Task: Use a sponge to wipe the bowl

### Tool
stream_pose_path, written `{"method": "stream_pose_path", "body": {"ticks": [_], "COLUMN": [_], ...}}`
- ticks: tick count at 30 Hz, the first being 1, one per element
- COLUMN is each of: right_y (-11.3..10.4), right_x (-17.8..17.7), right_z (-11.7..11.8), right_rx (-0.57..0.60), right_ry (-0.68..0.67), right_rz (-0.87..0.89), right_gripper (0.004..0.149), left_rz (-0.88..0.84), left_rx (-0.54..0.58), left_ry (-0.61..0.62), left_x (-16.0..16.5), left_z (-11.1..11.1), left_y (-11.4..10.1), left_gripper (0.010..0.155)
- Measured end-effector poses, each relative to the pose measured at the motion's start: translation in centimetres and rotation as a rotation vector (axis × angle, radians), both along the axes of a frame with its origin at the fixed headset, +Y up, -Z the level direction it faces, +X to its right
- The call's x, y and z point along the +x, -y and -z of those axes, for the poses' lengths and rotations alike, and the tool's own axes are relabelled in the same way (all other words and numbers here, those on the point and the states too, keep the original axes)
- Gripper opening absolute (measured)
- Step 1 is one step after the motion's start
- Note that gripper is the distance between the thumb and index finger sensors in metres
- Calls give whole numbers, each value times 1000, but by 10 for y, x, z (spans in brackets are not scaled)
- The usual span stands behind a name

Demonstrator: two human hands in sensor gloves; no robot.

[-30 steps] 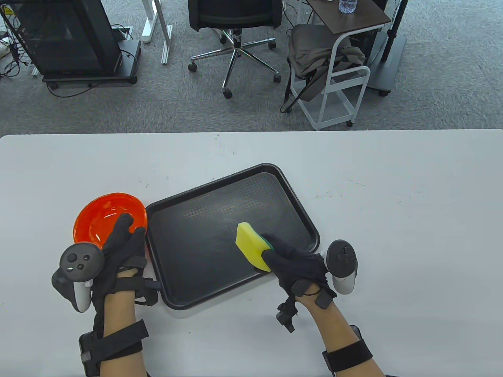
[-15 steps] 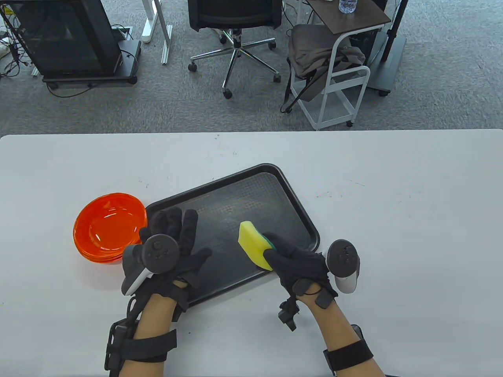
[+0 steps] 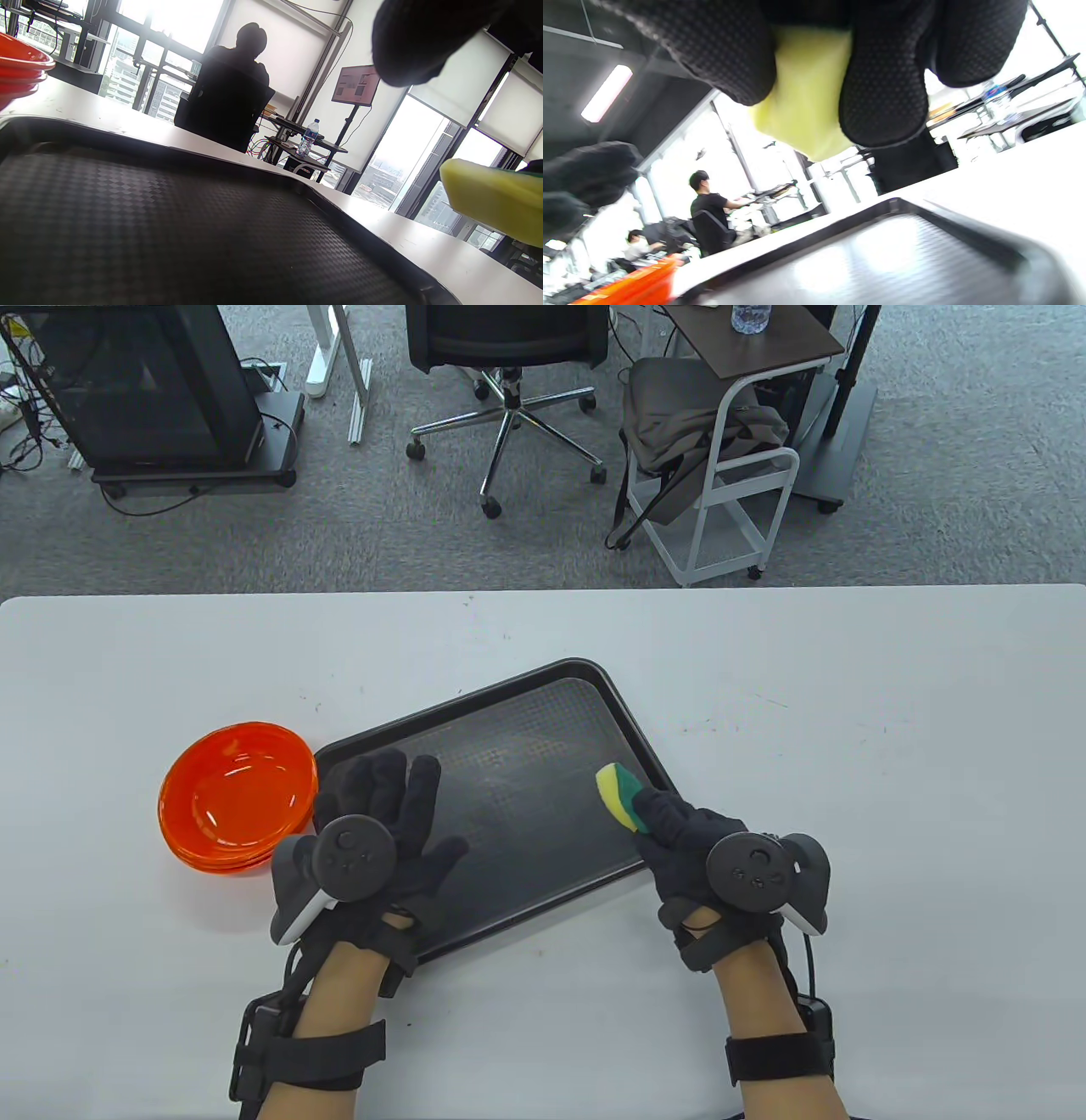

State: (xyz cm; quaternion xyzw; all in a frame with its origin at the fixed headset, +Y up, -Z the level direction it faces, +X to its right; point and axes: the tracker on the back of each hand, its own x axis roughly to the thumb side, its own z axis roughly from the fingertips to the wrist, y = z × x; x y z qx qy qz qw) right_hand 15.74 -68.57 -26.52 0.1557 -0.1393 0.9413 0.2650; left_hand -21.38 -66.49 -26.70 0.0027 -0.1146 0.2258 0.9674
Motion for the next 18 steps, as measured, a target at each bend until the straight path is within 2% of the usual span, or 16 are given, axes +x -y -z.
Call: {"method": "stream_pose_path", "body": {"ticks": [5,9,14,18], "right_y": [7,21,44,62], "right_x": [24,39,50,53], "right_z": [3,9,14,18], "right_rx": [-44,-194,-343,-583], "right_ry": [158,283,322,295], "right_rz": [-217,-405,-431,-417], "right_gripper": [45,44,44,46], "left_rz": [-17,-30,-40,-47], "left_rx": [11,1,6,1], "left_ry": [-4,-4,-4,-6], "left_x": [-1,-2,-2,-3], "left_z": [-1,-1,-2,-2], "left_y": [-2,-2,-2,-2], "left_gripper": [83,83,82,82]}}
